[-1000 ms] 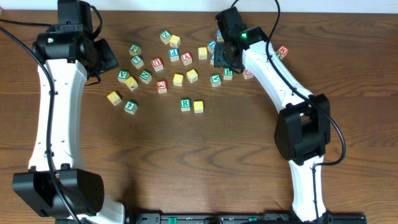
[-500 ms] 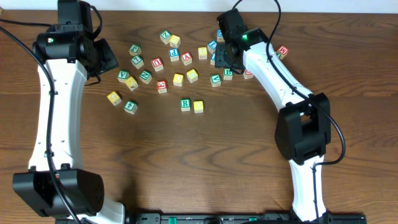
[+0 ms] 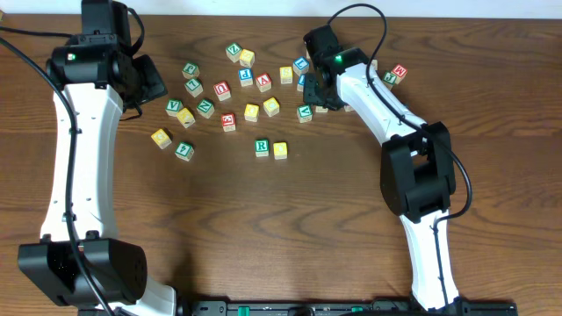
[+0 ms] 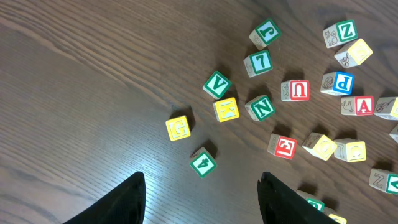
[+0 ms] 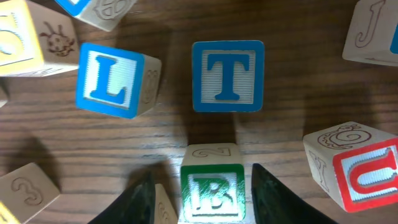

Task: Spell out ROBOT
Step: 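Lower the right gripper onto the green B block and close it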

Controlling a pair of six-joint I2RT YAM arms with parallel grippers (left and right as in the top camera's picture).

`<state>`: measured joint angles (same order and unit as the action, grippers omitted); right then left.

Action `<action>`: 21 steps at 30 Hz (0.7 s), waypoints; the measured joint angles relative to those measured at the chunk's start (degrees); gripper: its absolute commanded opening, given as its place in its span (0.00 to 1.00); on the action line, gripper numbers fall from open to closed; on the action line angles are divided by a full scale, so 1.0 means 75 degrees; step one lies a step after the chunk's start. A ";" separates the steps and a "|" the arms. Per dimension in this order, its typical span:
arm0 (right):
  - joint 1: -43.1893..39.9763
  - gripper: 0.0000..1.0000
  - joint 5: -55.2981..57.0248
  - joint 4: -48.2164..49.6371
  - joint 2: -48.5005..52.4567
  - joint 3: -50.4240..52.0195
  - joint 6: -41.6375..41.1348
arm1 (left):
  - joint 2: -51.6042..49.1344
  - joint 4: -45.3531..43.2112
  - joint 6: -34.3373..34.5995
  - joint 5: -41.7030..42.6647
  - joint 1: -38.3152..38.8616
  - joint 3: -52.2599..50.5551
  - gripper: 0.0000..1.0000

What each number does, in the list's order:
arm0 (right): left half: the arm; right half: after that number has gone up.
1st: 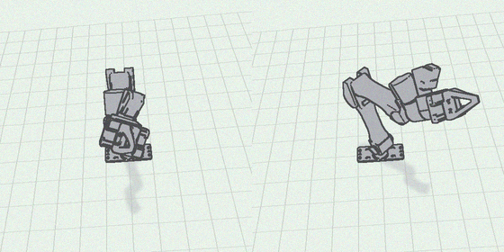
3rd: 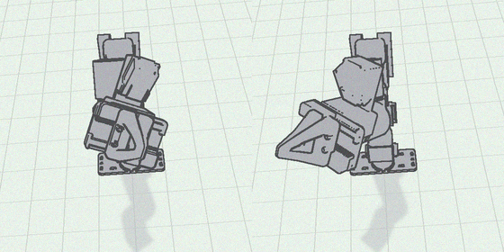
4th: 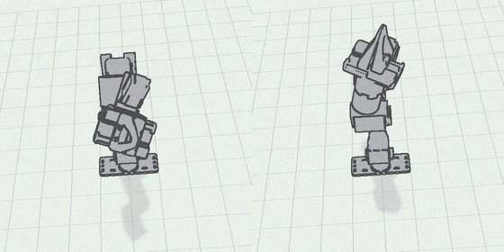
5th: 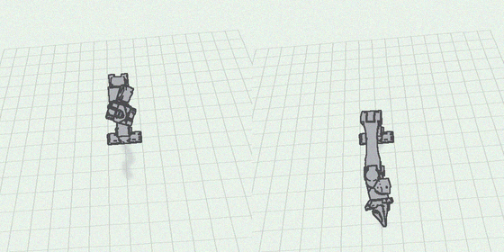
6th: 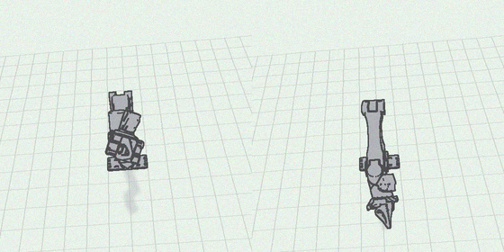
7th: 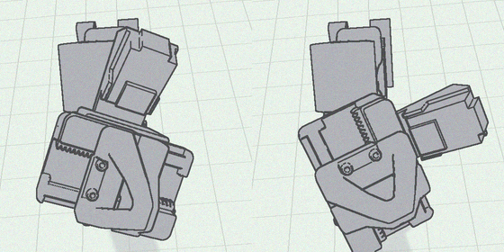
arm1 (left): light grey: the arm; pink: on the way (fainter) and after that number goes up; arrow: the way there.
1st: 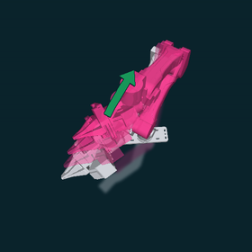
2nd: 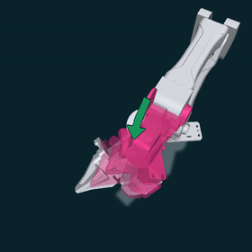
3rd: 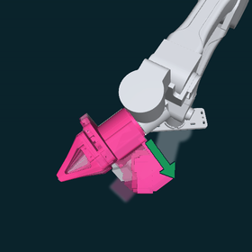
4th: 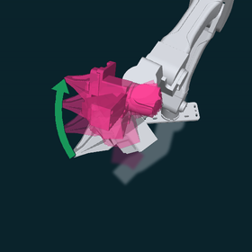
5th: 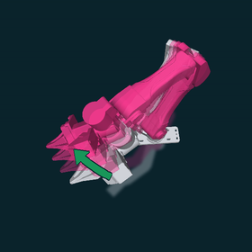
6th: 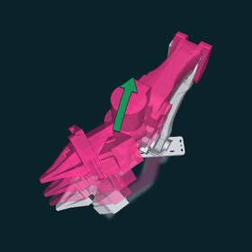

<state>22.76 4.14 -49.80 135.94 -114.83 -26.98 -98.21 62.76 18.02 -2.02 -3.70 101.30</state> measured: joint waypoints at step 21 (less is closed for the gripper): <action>-0.0015 0.21 0.0032 -0.0009 0.0099 0.0009 -0.0085 | 0.0000 0.0000 0.0000 0.0000 0.0000 0.0000 0.57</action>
<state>22.65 4.38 -49.87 136.68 -114.76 -27.62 -98.21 62.76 18.02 -2.02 -3.70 101.30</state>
